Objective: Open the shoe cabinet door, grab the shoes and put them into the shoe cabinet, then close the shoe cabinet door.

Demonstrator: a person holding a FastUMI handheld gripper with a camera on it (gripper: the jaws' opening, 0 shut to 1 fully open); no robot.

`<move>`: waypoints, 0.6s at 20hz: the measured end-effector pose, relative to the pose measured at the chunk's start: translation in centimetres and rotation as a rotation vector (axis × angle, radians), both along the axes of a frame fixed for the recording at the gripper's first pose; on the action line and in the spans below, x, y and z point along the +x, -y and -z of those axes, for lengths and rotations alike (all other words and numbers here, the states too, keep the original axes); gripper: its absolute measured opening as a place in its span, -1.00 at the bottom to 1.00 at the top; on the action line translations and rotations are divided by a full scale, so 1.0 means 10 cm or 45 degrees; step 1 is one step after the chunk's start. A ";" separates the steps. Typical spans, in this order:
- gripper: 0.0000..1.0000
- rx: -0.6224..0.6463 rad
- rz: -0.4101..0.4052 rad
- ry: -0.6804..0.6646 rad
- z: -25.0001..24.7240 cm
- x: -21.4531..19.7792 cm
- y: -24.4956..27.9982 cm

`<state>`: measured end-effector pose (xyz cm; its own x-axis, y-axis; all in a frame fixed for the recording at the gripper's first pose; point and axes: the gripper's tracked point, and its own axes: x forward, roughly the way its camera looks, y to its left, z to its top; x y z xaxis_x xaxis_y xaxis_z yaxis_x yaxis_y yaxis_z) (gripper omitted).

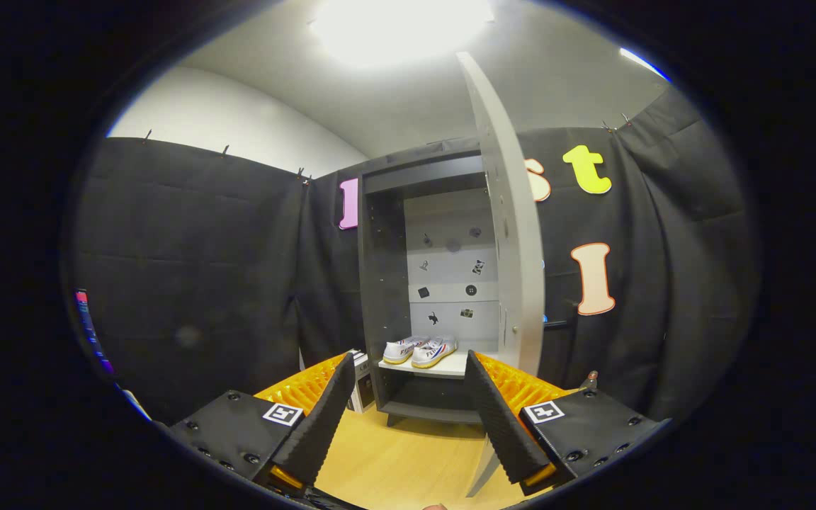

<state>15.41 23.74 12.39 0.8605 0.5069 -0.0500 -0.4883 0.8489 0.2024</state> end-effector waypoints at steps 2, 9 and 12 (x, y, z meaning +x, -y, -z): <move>0.94 0.016 0.010 0.010 -0.03 -0.02 0.24; 0.94 0.048 0.101 -0.045 0.25 0.39 0.90; 0.94 0.063 0.131 -0.076 0.37 0.59 1.07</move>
<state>21.29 13.00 8.71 0.9043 0.4194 -0.0801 -0.3850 0.8821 0.2713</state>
